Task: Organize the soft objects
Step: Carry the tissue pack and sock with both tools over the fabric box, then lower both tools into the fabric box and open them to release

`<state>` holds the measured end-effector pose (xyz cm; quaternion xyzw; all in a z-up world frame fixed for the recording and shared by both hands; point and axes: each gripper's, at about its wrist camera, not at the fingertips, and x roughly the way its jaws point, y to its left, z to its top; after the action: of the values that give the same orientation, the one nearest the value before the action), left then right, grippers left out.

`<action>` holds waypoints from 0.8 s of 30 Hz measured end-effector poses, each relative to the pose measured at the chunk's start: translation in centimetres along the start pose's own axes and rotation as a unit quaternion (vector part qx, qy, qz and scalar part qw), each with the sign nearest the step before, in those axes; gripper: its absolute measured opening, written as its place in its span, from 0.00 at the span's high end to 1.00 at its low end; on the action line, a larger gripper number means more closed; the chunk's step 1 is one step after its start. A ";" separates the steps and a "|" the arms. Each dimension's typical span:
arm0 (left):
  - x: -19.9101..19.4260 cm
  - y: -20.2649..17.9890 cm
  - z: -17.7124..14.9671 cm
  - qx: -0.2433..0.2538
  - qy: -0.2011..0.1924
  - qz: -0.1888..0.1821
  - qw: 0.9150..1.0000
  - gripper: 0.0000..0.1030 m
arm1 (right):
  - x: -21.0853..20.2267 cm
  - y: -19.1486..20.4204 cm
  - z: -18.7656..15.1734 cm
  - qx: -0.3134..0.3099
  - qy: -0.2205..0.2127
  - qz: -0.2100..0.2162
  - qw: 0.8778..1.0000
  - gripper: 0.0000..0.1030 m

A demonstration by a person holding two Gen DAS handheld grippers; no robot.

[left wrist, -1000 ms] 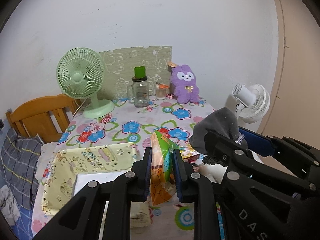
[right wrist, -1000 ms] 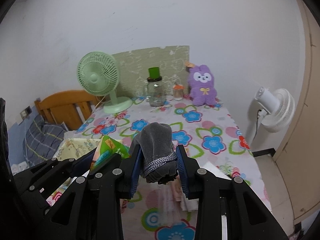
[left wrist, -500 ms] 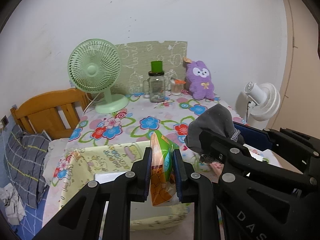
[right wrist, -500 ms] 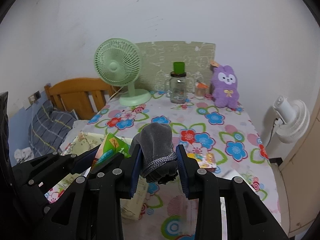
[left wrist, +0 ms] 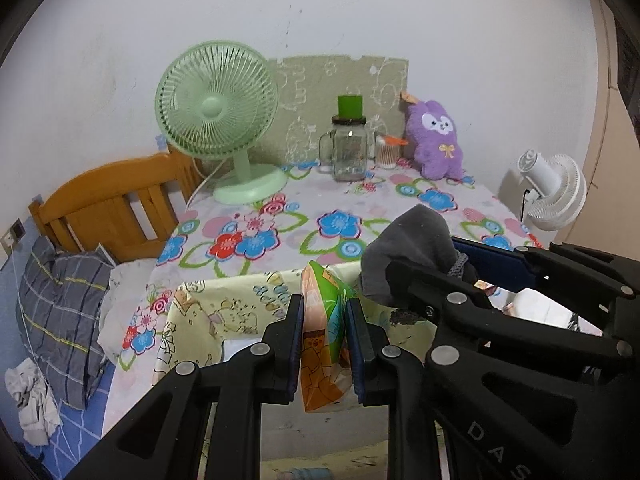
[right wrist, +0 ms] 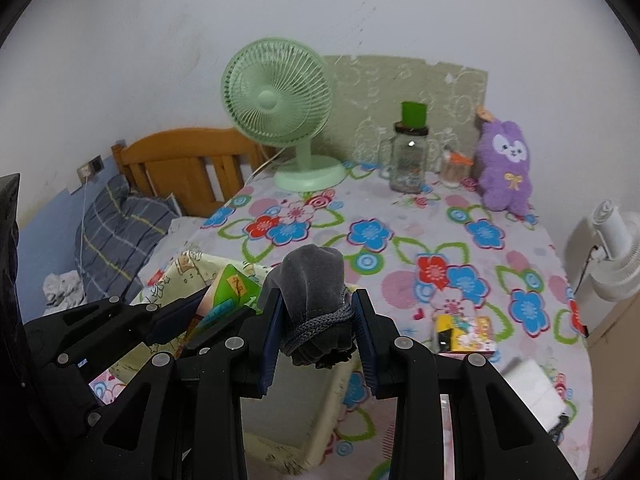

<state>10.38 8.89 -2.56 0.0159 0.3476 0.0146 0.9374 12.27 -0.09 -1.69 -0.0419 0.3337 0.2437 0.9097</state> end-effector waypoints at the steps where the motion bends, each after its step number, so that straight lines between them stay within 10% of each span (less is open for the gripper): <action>1: 0.2 0.2 -0.1 0.000 0.005 0.000 1.000 0.82 | 0.7 0.2 0.0 -0.002 0.007 0.004 1.000 0.64; 24: 5.6 2.2 -1.8 0.022 0.067 -0.029 0.997 0.75 | 7.6 1.3 -1.2 -0.008 0.080 -0.005 0.997 0.64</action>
<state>13.41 11.36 -7.52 0.0259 0.4106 -0.0194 0.9113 15.96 3.88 -7.22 -0.0703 0.4032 0.2373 0.8810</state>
